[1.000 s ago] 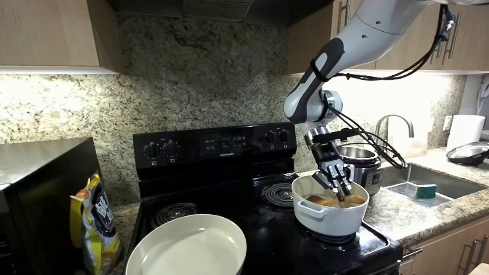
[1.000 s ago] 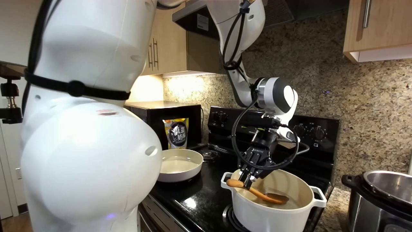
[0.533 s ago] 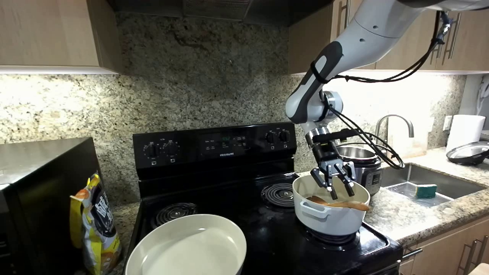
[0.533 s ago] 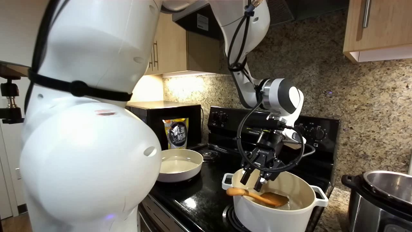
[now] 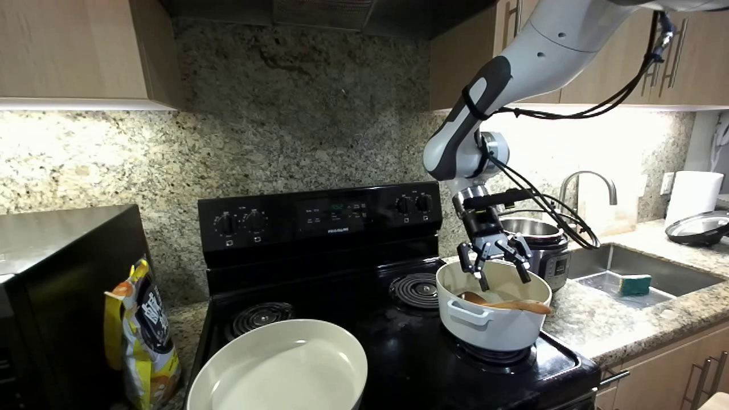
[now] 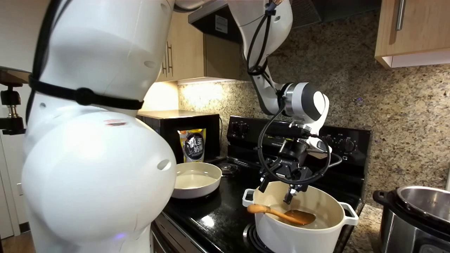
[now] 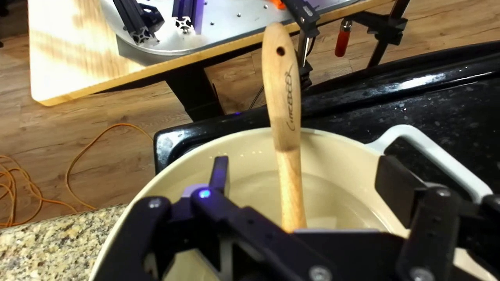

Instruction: Use the spatula to mix the water in the pot

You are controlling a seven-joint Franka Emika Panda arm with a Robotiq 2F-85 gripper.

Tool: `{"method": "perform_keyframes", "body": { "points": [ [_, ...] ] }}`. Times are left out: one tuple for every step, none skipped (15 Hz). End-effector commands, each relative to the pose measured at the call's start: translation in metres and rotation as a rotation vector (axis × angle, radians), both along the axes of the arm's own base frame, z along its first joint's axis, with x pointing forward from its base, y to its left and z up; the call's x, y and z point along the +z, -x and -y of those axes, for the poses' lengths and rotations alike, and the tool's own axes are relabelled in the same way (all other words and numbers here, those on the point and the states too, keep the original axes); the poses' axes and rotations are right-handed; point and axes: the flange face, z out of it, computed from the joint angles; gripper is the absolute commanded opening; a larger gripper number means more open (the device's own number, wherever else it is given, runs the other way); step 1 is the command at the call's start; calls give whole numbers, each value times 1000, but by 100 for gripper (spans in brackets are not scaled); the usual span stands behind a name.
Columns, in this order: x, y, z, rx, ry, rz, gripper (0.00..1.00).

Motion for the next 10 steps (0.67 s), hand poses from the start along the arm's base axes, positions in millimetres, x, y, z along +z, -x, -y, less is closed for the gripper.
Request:
{"method": "perform_keyframes", "body": {
  "points": [
    [24, 16, -6, 27, -18, 70, 100],
    [31, 20, -6, 28, -21, 86, 100],
    [38, 24, -6, 28, -24, 101, 100],
    [45, 31, -5, 27, -29, 127, 100],
    [52, 38, -5, 31, -33, 152, 100],
    [59, 45, -5, 37, -36, 179, 100],
    [67, 55, -6, 48, -38, 216, 100],
    [73, 63, -7, 51, -38, 263, 100],
    [80, 71, -7, 52, -41, 305, 100],
    [87, 77, -7, 54, -41, 352, 100]
  ]
}}
